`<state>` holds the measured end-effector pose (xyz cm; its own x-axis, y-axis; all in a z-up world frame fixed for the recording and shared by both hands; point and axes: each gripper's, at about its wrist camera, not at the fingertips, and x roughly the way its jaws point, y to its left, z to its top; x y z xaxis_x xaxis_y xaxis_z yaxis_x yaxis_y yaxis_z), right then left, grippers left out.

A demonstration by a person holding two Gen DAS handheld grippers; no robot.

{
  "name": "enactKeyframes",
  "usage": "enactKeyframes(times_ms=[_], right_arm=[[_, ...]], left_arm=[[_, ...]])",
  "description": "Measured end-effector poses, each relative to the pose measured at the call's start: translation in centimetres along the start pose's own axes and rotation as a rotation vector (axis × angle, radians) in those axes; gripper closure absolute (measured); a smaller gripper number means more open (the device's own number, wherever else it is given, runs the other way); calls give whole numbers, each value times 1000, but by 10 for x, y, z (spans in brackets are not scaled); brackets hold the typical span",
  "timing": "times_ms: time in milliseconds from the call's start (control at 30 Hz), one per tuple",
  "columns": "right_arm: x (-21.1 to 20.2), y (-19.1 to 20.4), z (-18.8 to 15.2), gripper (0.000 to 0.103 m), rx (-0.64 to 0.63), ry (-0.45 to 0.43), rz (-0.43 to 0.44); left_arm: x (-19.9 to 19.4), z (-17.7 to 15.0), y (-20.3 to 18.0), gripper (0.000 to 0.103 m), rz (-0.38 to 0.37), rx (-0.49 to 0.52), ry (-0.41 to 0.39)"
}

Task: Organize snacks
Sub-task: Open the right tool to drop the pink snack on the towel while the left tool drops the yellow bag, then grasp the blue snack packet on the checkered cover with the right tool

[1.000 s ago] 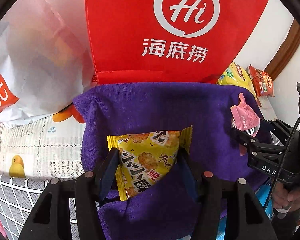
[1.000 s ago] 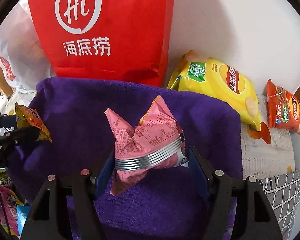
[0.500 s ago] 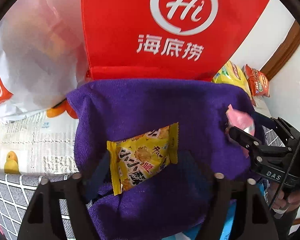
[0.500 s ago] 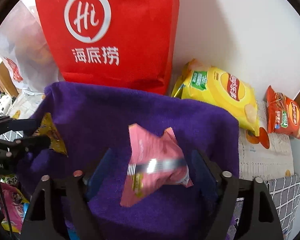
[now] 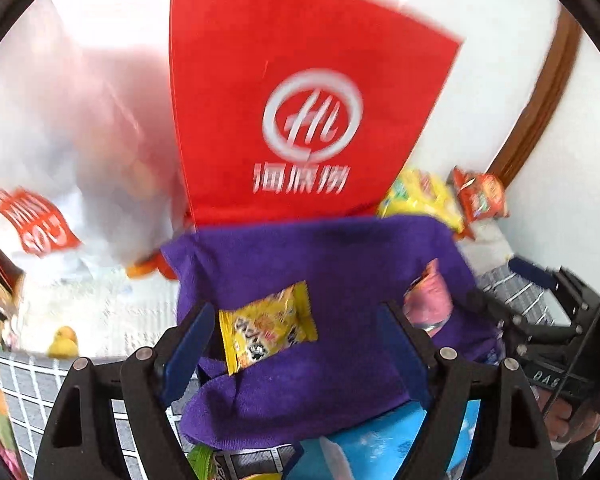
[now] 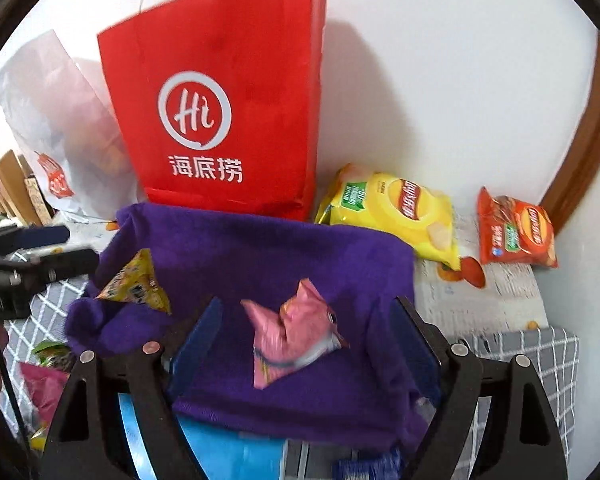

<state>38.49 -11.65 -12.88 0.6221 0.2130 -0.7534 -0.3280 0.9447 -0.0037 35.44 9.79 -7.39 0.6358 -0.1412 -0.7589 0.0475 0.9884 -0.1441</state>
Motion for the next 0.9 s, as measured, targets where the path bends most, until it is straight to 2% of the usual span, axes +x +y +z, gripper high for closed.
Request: enactKeyframes(times_ms=[167, 400, 567, 700, 900], right_arm=[[-39, -11, -15, 18, 22, -42, -20], [-71, -31, -51, 18, 50, -32, -78], [-70, -47, -88, 18, 75, 12, -121], [-59, -57, -111, 18, 92, 50, -106], [-36, -59, -127, 18, 35, 53, -74]], left_arm=[[-39, -2, -17, 21, -13, 46, -71], [-62, -20, -18, 21, -5, 9, -62], [-68, -38, -15, 21, 18, -13, -30], [-64, -49, -12, 21, 14, -39, -3], [-56, -65, -5, 21, 39, -64, 22]])
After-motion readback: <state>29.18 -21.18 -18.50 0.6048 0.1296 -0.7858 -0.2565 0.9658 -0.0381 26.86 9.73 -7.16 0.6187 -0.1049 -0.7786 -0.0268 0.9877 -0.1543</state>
